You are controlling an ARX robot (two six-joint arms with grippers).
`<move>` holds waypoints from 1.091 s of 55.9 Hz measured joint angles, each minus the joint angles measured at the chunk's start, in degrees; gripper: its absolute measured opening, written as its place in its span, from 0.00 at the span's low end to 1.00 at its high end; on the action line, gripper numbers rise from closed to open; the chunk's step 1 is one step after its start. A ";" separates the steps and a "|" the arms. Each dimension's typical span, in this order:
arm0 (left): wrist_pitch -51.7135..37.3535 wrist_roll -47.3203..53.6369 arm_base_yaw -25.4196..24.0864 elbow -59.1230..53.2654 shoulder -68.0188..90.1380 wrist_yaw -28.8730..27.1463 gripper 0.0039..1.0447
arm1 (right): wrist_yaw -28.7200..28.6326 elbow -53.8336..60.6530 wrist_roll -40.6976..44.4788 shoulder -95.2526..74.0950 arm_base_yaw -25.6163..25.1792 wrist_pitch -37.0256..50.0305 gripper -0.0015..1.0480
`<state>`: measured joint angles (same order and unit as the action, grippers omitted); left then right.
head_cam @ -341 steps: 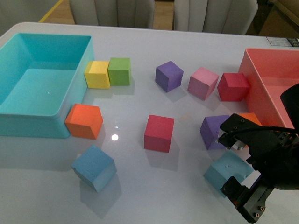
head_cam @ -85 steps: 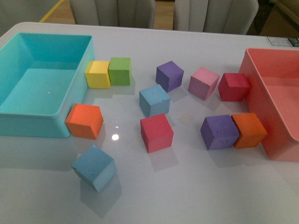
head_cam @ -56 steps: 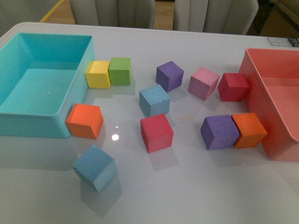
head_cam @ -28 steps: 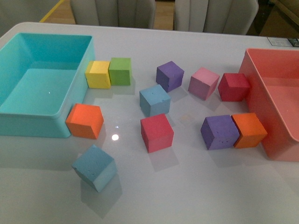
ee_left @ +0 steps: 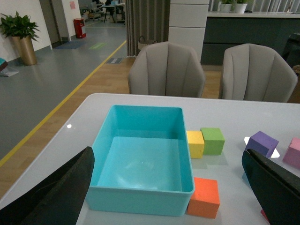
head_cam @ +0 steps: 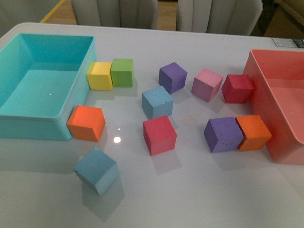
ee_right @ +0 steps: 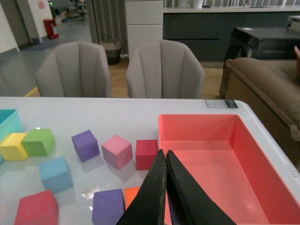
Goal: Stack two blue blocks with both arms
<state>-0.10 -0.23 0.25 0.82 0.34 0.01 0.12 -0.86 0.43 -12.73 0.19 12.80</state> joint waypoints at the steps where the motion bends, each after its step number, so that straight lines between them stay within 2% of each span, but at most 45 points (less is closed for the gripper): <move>1: 0.00 0.00 0.00 0.00 0.00 0.00 0.92 | 0.00 0.00 0.00 0.46 0.00 -0.46 0.02; 7: 0.00 -0.02 0.00 0.00 0.00 0.00 0.92 | 0.00 0.00 -0.02 2.62 0.00 -2.64 0.02; 13: 0.02 -0.02 0.00 0.00 0.00 -0.02 0.92 | -0.07 -0.02 -0.02 10.75 0.00 -12.11 0.02; 26: 0.02 0.00 0.00 0.00 0.02 -0.02 0.92 | -0.04 -0.02 0.02 12.37 0.00 -12.70 0.02; 30: 0.02 0.00 0.00 0.00 0.02 0.00 0.92 | -0.04 -0.02 -0.02 12.39 0.00 -12.72 0.20; 37: 0.02 0.00 -0.02 0.00 0.02 0.02 0.92 | -0.04 -0.02 0.00 12.41 0.00 -12.72 0.42; 38: 1.79 0.46 -0.42 0.57 1.16 1.05 0.92 | -0.04 -0.02 0.00 12.41 0.00 -12.72 0.45; 40: 10.69 2.36 -1.03 4.07 5.46 7.04 0.92 | 0.04 -0.02 -0.02 12.41 0.00 -12.72 0.51; 42: 17.18 3.06 -0.37 7.48 11.15 9.60 0.92 | 0.00 -0.02 -0.02 12.41 0.00 -12.72 0.56; 43: 21.81 3.56 0.96 10.32 17.11 10.08 0.92 | 0.00 -0.02 -0.02 12.41 0.00 -12.72 0.62; 45: 23.43 4.26 2.71 11.74 22.38 9.40 0.92 | -0.02 -0.02 0.00 12.46 0.00 -12.72 0.66; 47: 21.64 4.96 5.66 12.48 30.16 7.17 0.92 | -0.09 -0.02 -0.02 12.46 0.00 -12.72 0.75; 54: 10.10 5.57 11.30 13.40 47.74 3.28 0.92 | -0.02 -0.02 -0.04 12.46 0.00 -12.72 0.93; 61: -0.94 4.39 16.59 15.30 64.30 1.33 0.92 | -0.04 -0.02 -0.07 12.46 0.00 -12.72 0.91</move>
<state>-1.04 4.16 16.84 16.12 64.64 1.34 0.08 -0.89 0.36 -0.27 0.19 0.08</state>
